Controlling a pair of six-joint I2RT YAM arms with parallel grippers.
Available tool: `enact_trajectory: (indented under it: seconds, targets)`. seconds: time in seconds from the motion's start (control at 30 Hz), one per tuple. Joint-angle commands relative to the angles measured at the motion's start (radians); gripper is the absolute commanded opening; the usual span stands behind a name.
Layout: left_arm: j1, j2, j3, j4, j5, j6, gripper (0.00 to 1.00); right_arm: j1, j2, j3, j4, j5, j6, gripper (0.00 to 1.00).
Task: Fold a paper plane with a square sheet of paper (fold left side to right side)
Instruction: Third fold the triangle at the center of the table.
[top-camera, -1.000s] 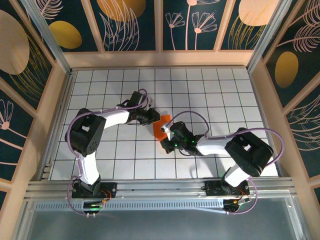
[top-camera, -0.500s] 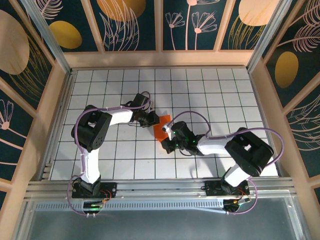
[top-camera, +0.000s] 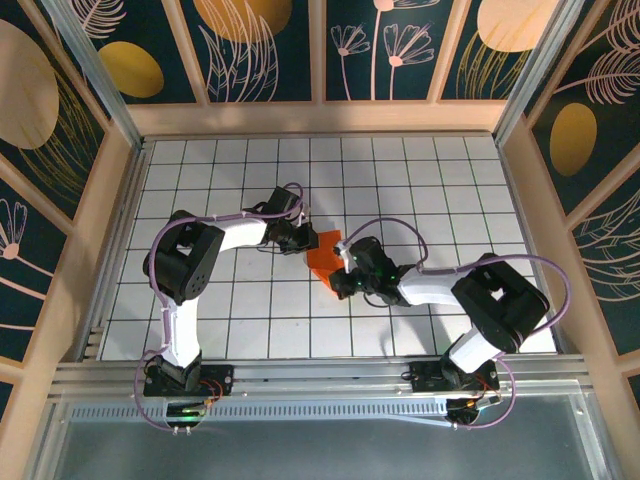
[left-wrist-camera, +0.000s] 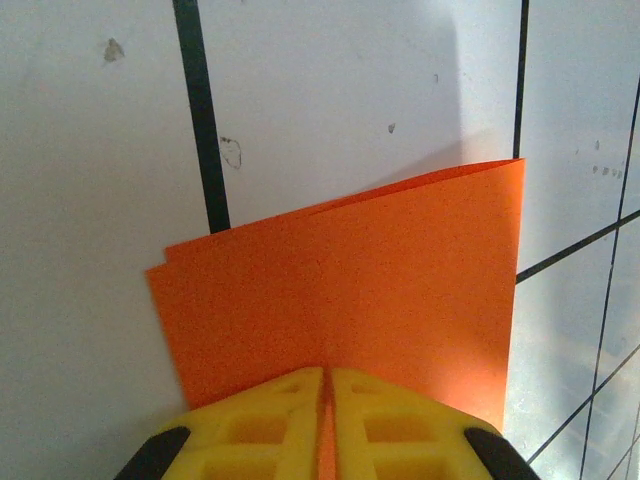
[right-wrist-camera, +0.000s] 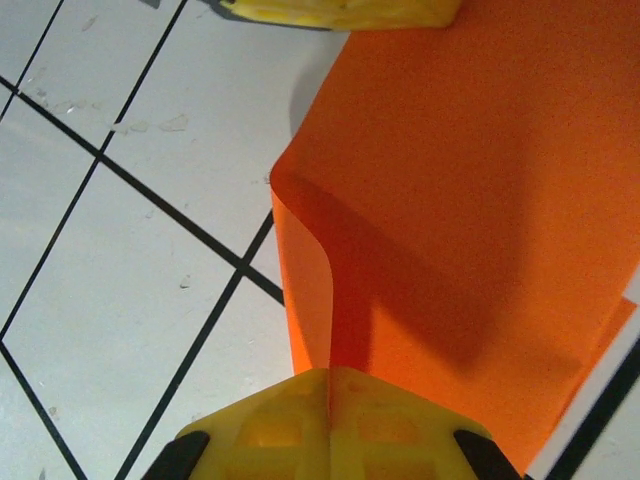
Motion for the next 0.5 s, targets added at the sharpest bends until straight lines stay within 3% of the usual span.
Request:
enact_trajectory:
  seconds: [0.0,0.47]
  targets:
    - [-0.005,0.047,0.007,-0.076,-0.057,0.023,0.12,-0.02,-0.029,0.016,-0.036,0.015,0.024,0.0]
    - [-0.005,0.036,0.001,-0.079,-0.068,0.02,0.12,-0.055,-0.001,0.074,-0.11,0.067,0.008,0.0]
